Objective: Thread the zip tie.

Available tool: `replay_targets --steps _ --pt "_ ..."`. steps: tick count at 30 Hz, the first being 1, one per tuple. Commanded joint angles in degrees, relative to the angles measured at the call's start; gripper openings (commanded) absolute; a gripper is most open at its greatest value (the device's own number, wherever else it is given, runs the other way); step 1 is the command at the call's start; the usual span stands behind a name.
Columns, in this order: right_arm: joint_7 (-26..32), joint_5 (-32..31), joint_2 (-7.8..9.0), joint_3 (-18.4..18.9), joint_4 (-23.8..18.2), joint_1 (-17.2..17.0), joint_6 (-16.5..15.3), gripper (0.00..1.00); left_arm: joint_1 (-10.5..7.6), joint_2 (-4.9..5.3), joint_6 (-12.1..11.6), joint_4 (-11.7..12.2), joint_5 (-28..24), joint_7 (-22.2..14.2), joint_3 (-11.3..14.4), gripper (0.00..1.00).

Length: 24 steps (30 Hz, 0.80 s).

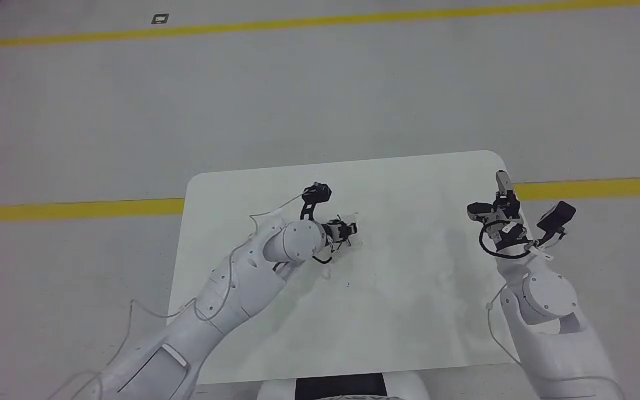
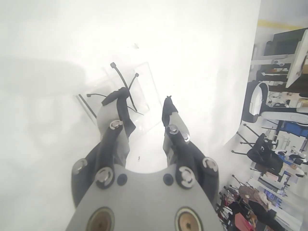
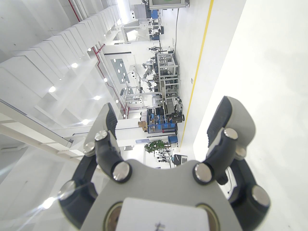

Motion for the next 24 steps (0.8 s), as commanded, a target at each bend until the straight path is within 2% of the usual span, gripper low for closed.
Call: replay_targets --steps 1,3,5,9,16,24 --pt "0.0 0.0 0.0 0.0 0.0 0.0 0.0 1.0 0.1 -0.35 0.0 0.2 0.97 -0.48 -0.35 0.11" --pt "0.0 0.0 0.0 0.0 0.0 0.0 0.0 1.0 0.18 -0.76 0.0 0.56 2.01 -1.15 -0.86 0.0" --pt "0.0 0.0 0.0 0.0 0.0 0.0 0.0 1.0 0.16 -1.25 0.0 1.31 3.29 -1.8 -1.33 0.0" --pt "0.0 0.0 0.0 0.0 0.0 0.0 0.0 1.0 0.12 -2.36 0.0 2.57 4.97 -3.36 -1.98 0.11" --pt "0.0 0.0 0.0 0.0 0.0 0.0 0.0 1.0 0.16 -4.33 0.0 4.42 7.73 -5.11 -3.58 0.24" --pt "0.0 0.0 0.0 0.0 0.0 0.0 0.0 1.0 0.65 -6.28 0.0 5.88 11.11 -6.9 -5.78 0.24"
